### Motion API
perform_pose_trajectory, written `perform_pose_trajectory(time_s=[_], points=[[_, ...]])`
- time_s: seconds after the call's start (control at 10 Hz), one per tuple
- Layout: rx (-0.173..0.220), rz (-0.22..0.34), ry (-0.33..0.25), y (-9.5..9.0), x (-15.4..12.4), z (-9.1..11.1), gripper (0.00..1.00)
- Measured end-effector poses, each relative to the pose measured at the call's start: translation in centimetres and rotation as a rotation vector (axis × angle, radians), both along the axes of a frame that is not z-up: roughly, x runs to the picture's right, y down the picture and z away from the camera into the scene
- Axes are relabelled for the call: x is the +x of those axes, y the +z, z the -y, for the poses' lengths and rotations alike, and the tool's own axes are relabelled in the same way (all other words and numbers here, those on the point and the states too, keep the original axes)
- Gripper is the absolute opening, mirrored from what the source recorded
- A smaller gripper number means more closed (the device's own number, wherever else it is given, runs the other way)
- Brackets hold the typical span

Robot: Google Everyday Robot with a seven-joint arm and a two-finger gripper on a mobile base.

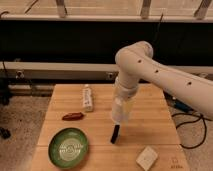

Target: Place the ceramic cup over the eraser

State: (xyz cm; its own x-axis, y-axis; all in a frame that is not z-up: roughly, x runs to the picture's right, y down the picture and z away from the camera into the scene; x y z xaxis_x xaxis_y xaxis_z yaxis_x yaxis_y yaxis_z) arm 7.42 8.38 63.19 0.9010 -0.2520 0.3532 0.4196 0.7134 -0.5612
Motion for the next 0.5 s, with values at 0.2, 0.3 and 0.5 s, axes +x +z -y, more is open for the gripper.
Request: perform_pose_trajectory(time_s=[0.2,0.3,0.5], points=[[0.010,0.009,-0.004,-1.4,-0.5,-1.3,0.00],[0.014,0.014,-0.004,-1.8,-0.6,-1.6,0.00],[0.016,0.027,-0.008,-2.2,-1.0,-2.3,0.00]])
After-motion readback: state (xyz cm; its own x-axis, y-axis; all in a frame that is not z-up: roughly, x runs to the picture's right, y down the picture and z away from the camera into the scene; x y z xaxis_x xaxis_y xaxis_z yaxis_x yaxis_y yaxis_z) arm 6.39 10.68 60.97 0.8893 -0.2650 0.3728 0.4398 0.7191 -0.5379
